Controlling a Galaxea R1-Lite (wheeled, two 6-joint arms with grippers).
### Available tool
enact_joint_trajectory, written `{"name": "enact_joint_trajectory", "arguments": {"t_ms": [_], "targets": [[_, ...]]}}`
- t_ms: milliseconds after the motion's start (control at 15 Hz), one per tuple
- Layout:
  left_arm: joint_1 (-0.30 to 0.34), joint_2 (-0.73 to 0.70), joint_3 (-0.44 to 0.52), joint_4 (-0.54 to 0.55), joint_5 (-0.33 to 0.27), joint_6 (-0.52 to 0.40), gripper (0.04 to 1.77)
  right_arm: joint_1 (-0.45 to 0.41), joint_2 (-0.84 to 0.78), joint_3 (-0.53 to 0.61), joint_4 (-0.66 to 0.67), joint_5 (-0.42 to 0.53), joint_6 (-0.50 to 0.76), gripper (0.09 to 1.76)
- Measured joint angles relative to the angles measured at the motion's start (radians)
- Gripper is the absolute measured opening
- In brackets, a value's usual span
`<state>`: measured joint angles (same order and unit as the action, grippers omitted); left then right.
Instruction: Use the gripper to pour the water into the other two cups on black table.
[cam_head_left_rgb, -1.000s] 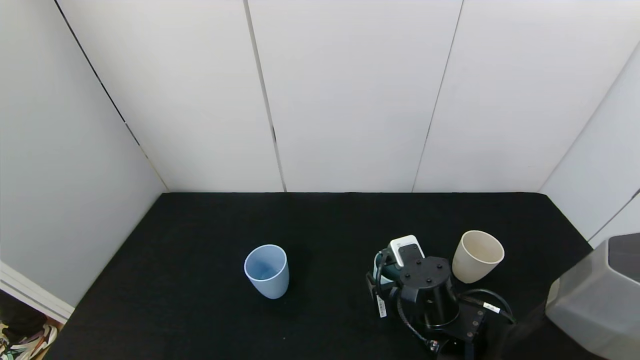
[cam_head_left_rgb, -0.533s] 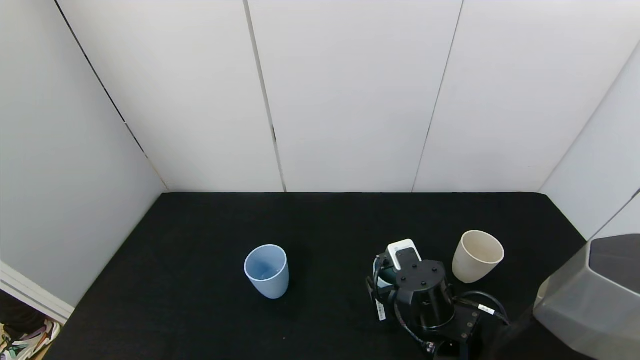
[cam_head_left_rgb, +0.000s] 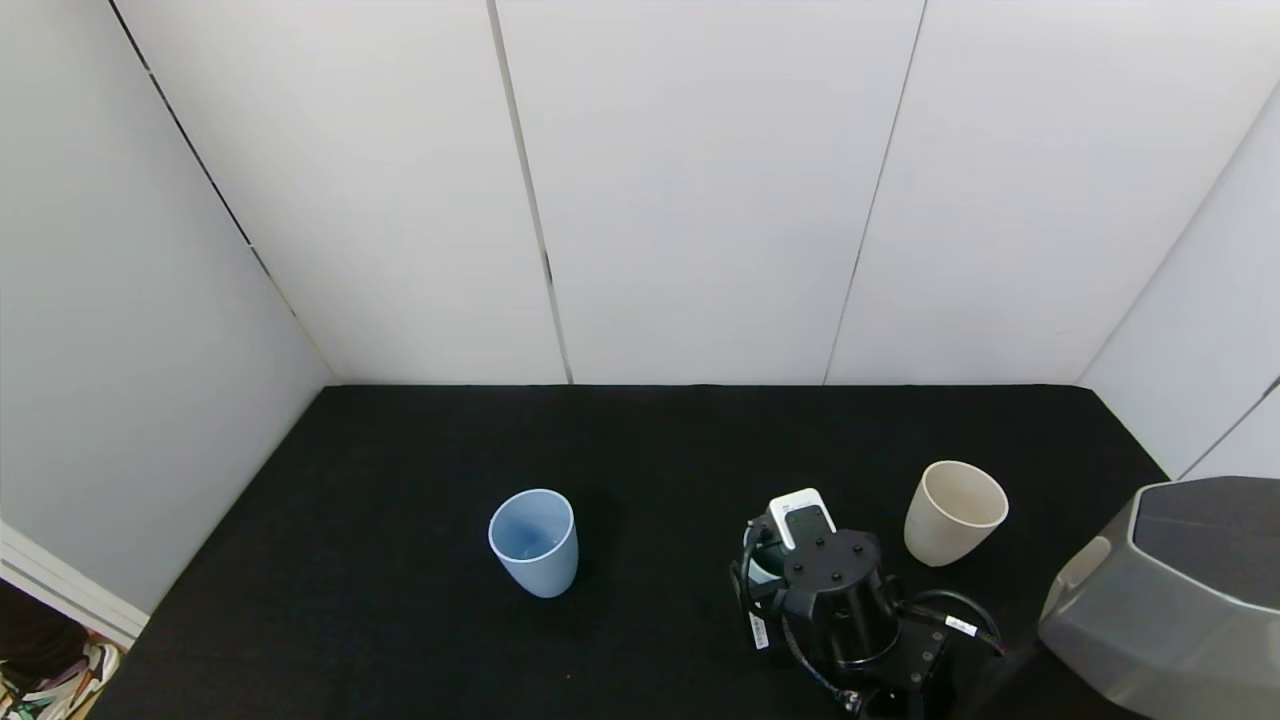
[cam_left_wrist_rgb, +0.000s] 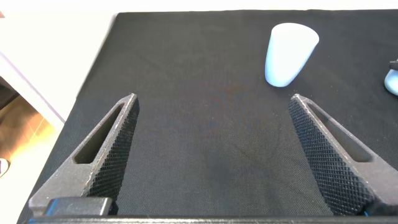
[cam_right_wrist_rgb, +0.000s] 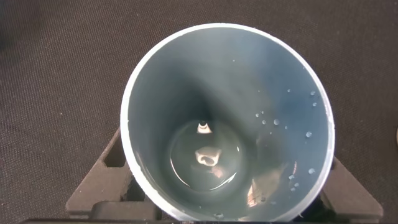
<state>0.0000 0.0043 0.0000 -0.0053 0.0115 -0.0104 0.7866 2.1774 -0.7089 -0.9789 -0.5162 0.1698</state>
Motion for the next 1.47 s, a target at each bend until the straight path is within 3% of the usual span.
{"name": "enact_joint_trajectory", "arguments": {"t_ms": [200,733,1200,1467], "targets": [[0.000,0.000,0.000,0.000,0.000,0.000,1.72,0.000,0.002,0.003,-0.020,0.000,0.000,1.23],[0.000,0.000,0.000,0.000,0.000,0.000,1.72,0.001,-0.046,0.009,-0.021,-0.001,0.000,1.53],[0.000,0.000,0.000,0.000,0.000,0.000,1.72,-0.001,-0.224,0.021,0.024,-0.010,-0.008,1.63],[0.000,0.000,0.000,0.000,0.000,0.000,1.72,-0.023,-0.387,0.023,0.067,-0.013,-0.076,1.66]]}}
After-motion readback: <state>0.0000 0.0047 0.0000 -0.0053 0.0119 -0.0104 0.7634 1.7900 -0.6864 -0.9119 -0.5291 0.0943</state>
